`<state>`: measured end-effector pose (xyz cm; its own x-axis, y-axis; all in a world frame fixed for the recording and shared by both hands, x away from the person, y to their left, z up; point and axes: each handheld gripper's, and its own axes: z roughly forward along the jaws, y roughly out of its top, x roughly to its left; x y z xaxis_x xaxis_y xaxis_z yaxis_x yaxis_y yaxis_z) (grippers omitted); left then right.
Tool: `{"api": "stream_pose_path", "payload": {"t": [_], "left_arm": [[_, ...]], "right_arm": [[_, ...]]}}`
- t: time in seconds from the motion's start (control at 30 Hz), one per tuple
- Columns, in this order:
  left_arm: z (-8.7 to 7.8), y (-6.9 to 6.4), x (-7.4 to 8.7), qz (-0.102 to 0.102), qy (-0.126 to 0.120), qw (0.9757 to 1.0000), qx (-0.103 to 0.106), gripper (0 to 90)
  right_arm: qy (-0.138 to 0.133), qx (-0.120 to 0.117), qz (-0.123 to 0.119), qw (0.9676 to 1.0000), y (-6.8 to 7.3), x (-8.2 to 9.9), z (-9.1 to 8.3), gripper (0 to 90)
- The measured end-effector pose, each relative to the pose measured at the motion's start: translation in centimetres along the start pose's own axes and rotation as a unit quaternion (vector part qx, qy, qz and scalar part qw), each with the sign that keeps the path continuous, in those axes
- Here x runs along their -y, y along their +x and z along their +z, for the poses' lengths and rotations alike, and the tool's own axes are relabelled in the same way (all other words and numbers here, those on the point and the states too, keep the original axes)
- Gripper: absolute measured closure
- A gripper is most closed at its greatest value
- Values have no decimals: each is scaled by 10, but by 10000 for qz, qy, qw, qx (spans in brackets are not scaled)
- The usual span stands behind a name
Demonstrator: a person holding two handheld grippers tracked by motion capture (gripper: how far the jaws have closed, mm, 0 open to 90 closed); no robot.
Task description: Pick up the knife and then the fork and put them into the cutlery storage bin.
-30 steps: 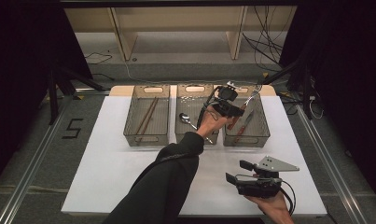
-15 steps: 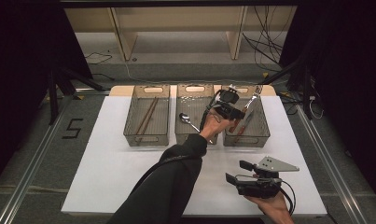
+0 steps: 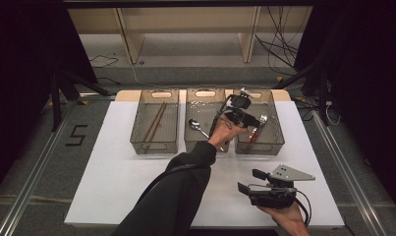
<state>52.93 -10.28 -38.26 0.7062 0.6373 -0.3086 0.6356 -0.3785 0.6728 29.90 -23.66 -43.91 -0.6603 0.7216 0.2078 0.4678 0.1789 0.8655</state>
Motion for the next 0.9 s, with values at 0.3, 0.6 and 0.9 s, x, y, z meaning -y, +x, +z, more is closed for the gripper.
{"api": "stream_pose_path", "payload": {"t": [0.3,0.6,0.9], "left_arm": [[-42,6,9,72,-243,9992,320,317],[-81,22,32,103,-448,9981,418,260],[-109,31,57,128,-643,9967,489,219]], "right_arm": [[-4,55,16,10000,-1,0,0,249],[32,84,7,10000,0,0,3,248],[30,102,-11,9999,0,0,4,247]]}}
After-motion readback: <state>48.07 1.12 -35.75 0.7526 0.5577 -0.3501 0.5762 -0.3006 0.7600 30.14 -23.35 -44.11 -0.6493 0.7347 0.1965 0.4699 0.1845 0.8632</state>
